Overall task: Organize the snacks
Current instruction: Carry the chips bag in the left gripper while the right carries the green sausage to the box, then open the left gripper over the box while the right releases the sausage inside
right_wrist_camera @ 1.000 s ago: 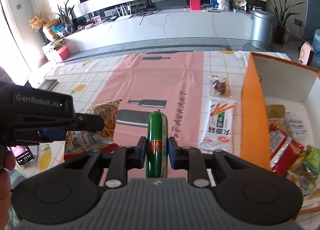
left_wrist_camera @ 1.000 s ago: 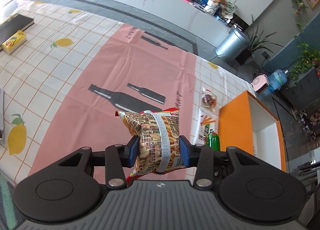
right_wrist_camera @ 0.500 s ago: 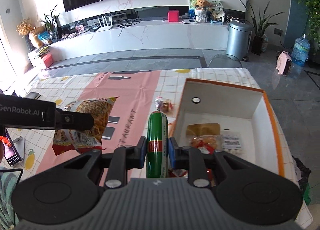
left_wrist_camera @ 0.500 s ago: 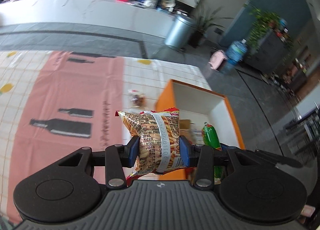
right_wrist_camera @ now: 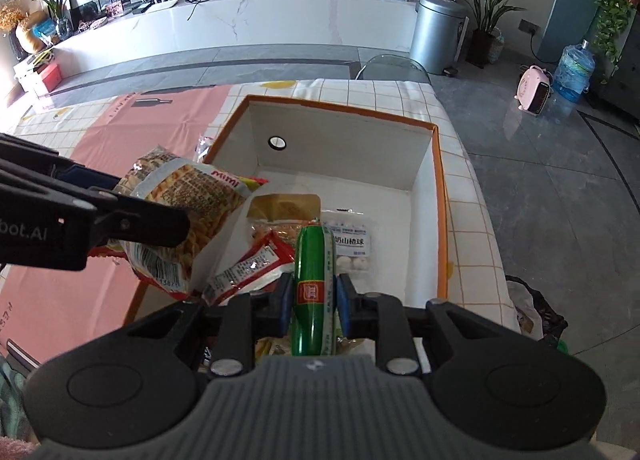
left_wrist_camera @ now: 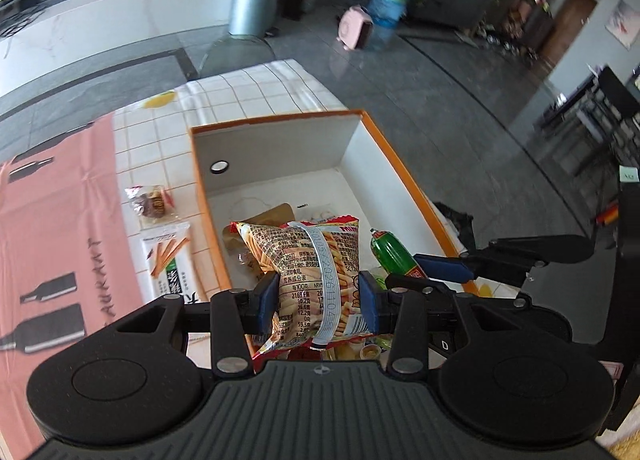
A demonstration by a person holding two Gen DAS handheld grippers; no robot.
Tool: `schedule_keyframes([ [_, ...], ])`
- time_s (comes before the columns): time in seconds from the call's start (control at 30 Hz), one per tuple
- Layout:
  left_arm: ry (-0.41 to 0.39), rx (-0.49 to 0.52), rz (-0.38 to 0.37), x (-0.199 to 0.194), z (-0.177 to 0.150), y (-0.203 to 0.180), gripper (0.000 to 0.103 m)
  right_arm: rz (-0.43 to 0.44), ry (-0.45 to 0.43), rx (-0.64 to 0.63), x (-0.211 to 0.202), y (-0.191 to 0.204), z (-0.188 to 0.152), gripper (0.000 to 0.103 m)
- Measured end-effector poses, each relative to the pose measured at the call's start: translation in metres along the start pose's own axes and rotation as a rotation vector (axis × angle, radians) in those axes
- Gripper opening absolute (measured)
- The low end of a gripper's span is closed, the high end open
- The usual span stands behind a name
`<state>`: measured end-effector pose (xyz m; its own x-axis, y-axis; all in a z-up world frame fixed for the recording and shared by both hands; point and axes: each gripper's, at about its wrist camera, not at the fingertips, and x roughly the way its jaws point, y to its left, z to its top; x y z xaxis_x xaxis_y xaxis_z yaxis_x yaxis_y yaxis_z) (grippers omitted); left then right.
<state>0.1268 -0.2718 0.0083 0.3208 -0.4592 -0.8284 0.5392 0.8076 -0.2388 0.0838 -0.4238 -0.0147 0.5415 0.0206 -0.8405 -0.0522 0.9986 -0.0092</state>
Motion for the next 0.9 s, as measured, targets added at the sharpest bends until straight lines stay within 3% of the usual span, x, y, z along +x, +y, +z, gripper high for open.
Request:
schedule_keyframes([
  [0.47, 0.165, 0.153, 0.033, 0.072, 0.03, -0.004, 0.047, 0.011, 0.086, -0.117, 0.065, -0.014, 0.02, 0.019],
  [0.9, 0.222, 0.194, 0.071, 0.102, 0.035, 0.001, 0.048, 0.01, 0.155, -0.182, 0.104, -0.018, 0.031, 0.02],
])
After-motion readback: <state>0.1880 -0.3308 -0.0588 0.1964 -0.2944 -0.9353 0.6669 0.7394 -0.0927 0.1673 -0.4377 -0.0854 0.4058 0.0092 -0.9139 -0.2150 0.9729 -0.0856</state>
